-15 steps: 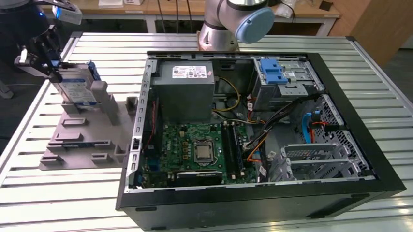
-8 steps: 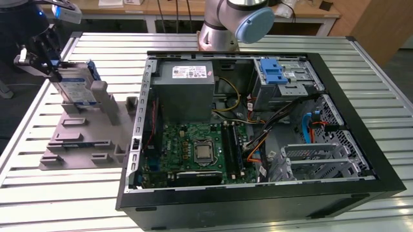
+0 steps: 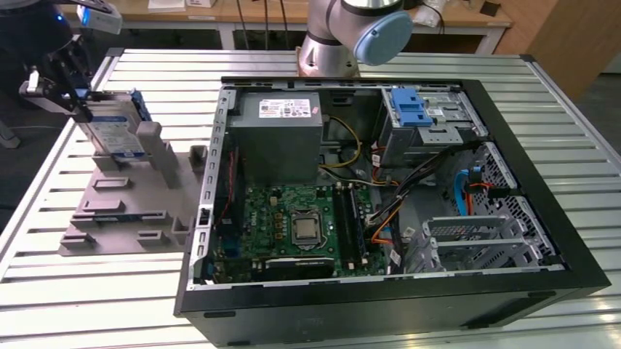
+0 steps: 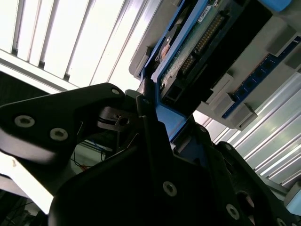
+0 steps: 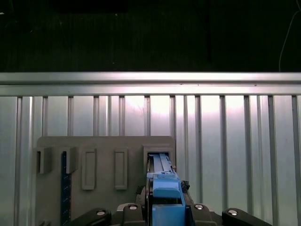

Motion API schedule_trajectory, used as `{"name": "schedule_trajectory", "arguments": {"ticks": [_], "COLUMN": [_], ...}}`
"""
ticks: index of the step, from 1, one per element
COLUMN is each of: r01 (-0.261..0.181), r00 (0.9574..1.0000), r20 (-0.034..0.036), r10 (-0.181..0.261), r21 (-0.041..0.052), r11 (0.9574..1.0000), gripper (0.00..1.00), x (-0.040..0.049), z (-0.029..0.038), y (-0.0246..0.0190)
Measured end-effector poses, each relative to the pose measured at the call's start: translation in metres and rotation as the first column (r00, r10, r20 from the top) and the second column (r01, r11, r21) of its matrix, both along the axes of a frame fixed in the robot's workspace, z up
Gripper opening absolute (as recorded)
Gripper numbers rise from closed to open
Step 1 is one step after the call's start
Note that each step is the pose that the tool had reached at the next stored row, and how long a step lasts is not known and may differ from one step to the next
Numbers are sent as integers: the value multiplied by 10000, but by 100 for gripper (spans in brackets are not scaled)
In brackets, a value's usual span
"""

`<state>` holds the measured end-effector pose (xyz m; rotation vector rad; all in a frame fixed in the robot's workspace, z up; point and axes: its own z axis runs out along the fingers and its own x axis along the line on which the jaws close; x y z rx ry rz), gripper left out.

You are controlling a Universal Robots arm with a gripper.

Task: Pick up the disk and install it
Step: 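Pick up the disk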

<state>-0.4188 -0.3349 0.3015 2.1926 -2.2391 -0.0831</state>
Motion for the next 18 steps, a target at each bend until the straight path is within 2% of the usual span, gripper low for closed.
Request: {"name": "schedule_trajectory", "arguments": {"ticks": [18], "r01": [0], "r00": [10000], "r20": [1], "r10": [0], "r21": [0], "r11": [10000], "gripper": [36], "x": [0], "z": [44], "y": [0]}}
